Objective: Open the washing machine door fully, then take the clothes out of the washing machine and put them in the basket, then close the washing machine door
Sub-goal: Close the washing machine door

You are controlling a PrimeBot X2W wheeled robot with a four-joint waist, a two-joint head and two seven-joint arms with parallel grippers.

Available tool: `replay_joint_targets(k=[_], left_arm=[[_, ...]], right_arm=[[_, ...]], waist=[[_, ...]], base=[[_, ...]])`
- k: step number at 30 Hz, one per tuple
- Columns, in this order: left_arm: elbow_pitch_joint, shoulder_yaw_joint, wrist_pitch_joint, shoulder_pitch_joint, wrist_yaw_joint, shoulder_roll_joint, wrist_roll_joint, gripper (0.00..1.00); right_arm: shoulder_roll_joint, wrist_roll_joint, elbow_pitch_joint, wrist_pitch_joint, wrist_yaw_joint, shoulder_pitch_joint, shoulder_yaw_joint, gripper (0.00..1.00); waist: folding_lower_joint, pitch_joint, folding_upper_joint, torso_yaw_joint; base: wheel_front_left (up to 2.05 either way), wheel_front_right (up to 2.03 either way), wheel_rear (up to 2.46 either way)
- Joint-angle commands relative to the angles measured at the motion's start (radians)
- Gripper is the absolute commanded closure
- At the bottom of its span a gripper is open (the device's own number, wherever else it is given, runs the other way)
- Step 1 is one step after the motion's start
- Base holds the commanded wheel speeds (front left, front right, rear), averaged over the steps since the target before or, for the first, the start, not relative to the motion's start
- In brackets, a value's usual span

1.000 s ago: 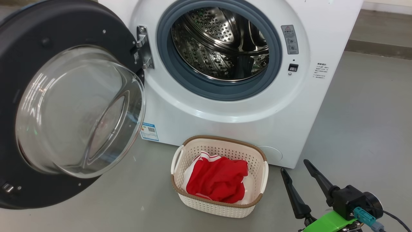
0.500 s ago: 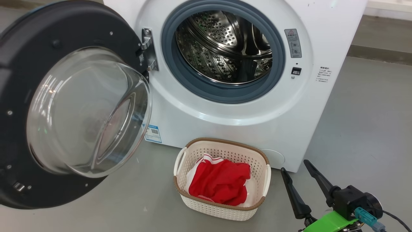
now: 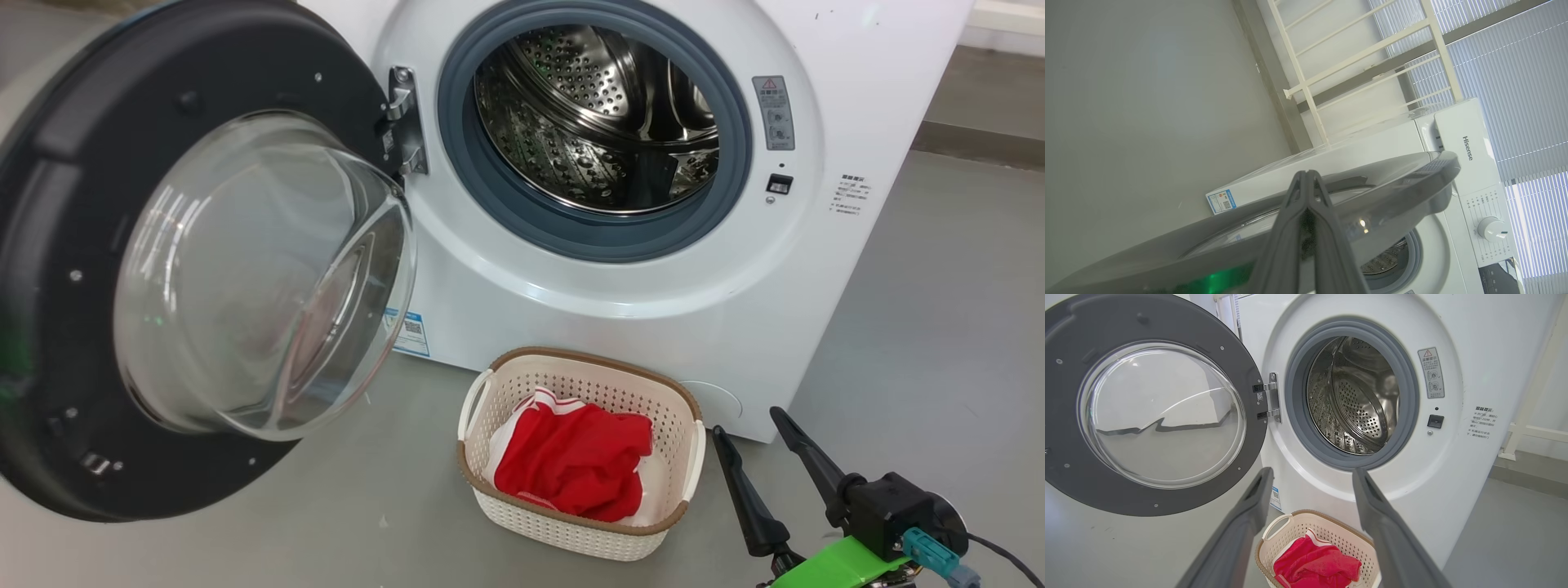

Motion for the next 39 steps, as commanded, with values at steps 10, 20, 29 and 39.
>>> replay_joint_targets(k=[10, 20, 29, 39], left_arm=[[-0.14, 0.03, 0.08, 0.069, -0.018, -0.055, -0.071, 1.0], [-0.324, 0.063, 0.14, 0.146, 0.022, -0.125, -0.137, 1.0], [-0.507, 0.051, 0.149, 0.246, 0.064, -0.199, -0.137, 1.0], [-0.719, 0.022, 0.172, 0.36, 0.111, -0.284, -0.135, 1.0]], right_arm=[[-0.004, 0.021, -0.001, -0.031, 0.006, -0.022, 0.029, 0.0], [-0.004, 0.045, 0.025, -0.048, 0.006, -0.029, 0.034, 0.0], [-0.004, 0.06, 0.047, -0.06, 0.006, -0.041, 0.046, 0.0], [-0.004, 0.067, 0.059, -0.069, 0.006, -0.05, 0.055, 0.0]], waist=[[0.0, -0.001, 0.0, 0.02], [0.0, -0.004, 0.0, 0.035], [0.0, -0.009, 0.0, 0.034], [0.0, -0.01, 0.0, 0.019]], base=[[0.0, 0.0, 0.0], [0.0, 0.0, 0.0], [0.0, 0.0, 0.0], [0.0, 0.0, 0.0]])
